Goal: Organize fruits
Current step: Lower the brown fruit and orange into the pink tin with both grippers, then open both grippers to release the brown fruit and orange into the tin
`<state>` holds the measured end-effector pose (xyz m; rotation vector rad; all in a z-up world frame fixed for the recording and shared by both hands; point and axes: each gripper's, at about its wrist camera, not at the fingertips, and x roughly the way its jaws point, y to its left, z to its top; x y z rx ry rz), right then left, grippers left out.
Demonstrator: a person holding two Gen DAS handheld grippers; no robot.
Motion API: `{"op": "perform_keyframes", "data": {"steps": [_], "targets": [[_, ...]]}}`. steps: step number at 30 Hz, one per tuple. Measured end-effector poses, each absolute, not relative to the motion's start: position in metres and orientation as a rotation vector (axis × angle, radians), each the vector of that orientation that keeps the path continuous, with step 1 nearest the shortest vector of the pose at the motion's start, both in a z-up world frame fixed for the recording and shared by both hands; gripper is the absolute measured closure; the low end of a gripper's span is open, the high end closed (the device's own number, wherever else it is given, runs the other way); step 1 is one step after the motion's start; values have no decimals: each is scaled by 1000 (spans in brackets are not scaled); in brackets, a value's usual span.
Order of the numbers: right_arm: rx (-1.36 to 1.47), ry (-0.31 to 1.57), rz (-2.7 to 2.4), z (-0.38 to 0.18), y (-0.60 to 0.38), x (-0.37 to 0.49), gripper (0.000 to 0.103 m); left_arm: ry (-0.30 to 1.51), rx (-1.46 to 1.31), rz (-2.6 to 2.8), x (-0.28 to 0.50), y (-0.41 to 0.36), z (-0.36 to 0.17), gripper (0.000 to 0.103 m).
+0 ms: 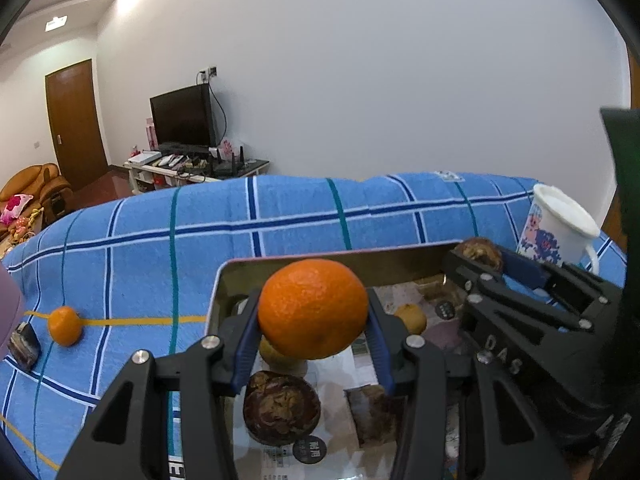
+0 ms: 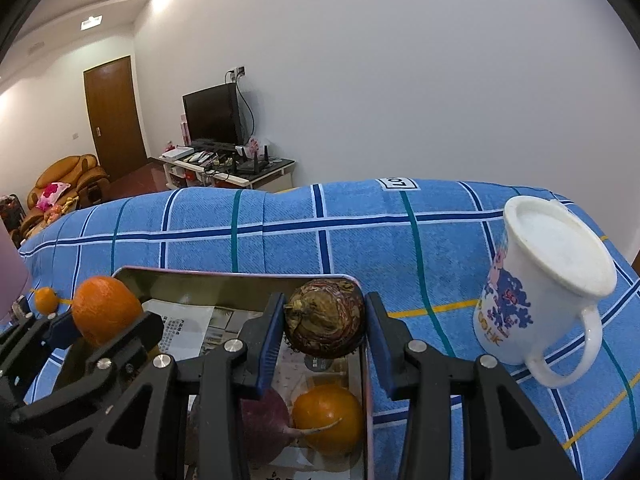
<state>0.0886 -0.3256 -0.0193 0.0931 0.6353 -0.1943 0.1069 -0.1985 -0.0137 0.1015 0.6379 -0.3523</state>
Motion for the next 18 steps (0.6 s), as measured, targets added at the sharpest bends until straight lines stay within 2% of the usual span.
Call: {"op": "perform_keyframes", "data": {"steps": [9, 18], "targets": [[37, 629, -161, -19, -314, 90, 61, 682, 100, -314, 116, -194, -20, 54], [86, 708, -54, -29, -314, 100, 61, 726, 88, -293, 123, -190, -25, 54]]}}
